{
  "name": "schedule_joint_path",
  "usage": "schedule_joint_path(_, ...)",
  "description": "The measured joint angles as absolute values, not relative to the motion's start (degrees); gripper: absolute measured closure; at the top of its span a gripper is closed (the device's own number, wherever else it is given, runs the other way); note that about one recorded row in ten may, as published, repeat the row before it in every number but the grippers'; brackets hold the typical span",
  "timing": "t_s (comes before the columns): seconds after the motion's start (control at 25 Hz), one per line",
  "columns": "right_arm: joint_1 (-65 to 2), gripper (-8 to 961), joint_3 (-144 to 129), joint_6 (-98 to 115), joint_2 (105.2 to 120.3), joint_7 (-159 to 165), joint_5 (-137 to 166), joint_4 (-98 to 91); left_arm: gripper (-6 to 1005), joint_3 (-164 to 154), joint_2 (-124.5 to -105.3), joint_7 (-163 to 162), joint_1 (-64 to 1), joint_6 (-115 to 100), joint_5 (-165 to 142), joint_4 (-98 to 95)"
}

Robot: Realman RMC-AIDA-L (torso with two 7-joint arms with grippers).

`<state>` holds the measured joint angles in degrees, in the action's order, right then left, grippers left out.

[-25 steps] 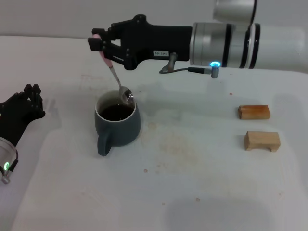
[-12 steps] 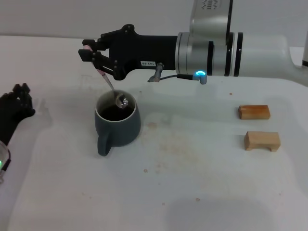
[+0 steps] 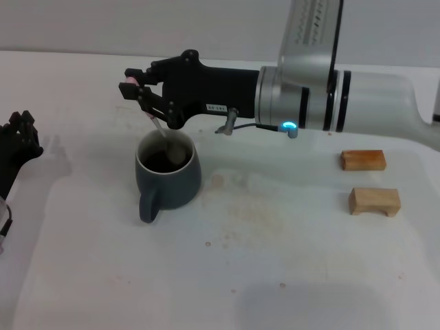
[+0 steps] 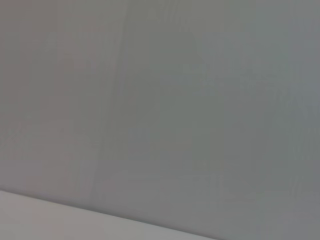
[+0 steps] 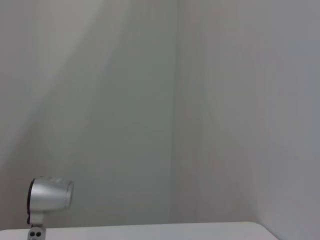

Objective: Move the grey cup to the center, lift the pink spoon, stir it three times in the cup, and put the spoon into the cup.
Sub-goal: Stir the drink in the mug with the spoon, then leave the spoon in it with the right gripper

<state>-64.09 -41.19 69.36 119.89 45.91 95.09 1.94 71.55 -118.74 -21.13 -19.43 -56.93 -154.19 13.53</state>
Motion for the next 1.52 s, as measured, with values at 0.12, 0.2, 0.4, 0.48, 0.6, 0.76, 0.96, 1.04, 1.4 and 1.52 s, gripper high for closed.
schedule_joint_path(0.12, -63.44, 832, -40.57, 69.41, 119.88, 44.65, 95.09, 2.59, 866, 71.54, -118.79, -21.12, -19.77, -56.84, -154.18, 13.50)
schedule_joint_path(0.2, -63.21, 832, -40.48, 69.42, 119.88, 44.26, 95.09, 2.72, 866, 71.54, -118.80, -21.10, -20.14, -56.79, -154.15, 13.49)
schedule_joint_path(0.4, -62.57, 832, -40.44, 69.42, 119.88, 43.89, 95.23, 2.84, 866, 71.54, -118.90, -21.09, -20.79, -56.64, -154.15, 13.40)
schedule_joint_path(0.48, -62.21, 832, -40.43, 69.42, 119.88, 43.33, 95.26, 2.97, 866, 71.54, -118.91, -21.09, -21.00, -56.63, -154.15, 13.39)
schedule_joint_path(0.6, -61.59, 832, -40.43, 69.42, 119.88, 42.83, 95.41, 3.11, 866, 71.53, -118.98, -21.09, -21.28, -56.19, -154.16, 13.36)
schedule_joint_path(0.76, -60.90, 832, -40.43, 69.41, 119.88, 42.75, 95.48, 3.04, 866, 71.24, -119.03, -21.09, -21.68, -55.98, -154.16, 13.35)
schedule_joint_path(0.96, -60.95, 832, -40.43, 69.18, 119.88, 42.72, 95.48, 2.82, 866, 70.97, -119.02, -21.09, -21.98, -55.27, -154.16, 13.72)
schedule_joint_path(1.04, -61.27, 833, -40.43, 68.55, 119.88, 42.72, 95.44, 2.77, 866, 70.90, -119.01, -21.09, -21.99, -55.25, -154.16, 13.87)
schedule_joint_path(1.4, -61.82, 833, -40.53, 67.77, 119.88, 41.34, 95.45, 3.01, 866, 70.84, -119.09, -21.13, -22.38, -55.13, -154.16, 14.05)
schedule_joint_path(1.52, -61.93, 833, -40.74, 68.03, 119.88, 41.33, 95.46, 3.12, 866, 70.83, -119.09, -21.24, -22.45, -55.10, -154.16, 14.06)
